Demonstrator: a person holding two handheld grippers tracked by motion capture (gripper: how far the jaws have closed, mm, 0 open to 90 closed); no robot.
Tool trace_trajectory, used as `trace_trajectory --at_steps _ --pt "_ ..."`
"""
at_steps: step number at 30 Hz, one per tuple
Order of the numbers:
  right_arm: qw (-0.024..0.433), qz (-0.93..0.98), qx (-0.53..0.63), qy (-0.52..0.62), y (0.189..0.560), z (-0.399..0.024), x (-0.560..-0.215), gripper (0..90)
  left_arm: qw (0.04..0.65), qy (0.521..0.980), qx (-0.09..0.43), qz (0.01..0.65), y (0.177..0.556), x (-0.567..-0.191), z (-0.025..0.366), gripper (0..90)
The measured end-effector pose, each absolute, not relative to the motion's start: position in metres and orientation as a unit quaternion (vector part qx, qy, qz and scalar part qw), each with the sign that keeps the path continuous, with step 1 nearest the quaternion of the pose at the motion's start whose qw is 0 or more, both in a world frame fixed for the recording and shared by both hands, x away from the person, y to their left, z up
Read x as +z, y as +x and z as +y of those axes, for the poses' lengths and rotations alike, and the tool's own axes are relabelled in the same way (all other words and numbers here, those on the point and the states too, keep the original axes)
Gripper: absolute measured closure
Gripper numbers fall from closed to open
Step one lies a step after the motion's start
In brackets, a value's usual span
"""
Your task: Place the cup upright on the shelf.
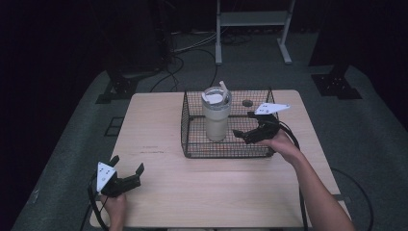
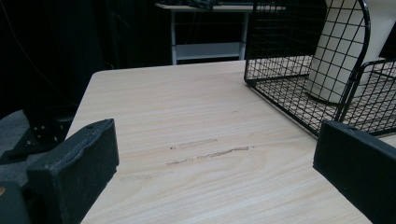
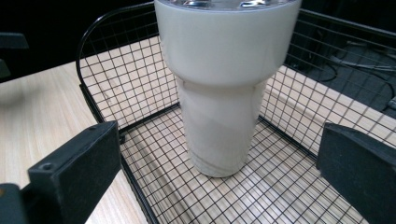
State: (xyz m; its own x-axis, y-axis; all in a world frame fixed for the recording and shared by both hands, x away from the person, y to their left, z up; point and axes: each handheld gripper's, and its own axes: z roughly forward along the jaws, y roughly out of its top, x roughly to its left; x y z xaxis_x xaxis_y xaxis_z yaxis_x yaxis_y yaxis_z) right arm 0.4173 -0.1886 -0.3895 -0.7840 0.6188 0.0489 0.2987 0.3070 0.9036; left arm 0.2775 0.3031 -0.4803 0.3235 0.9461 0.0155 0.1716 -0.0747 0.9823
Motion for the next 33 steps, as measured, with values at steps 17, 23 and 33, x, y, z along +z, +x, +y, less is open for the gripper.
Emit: trace_trajectory --at_steps 17,23,33 --pt "0.151 0.79 0.521 0.287 0.393 -0.199 -0.398 0.0 0.514 0.627 0.377 0.448 0.278 -0.48 0.304 0.0" --pt "0.156 0.788 0.521 0.288 0.388 -0.206 -0.398 0.0 0.512 0.629 0.378 0.446 0.278 -0.48 0.303 0.0" --pt "0.16 0.791 0.513 0.292 0.374 -0.219 -0.402 0.0 0.51 0.631 0.38 0.445 0.279 -0.48 0.302 0.0"
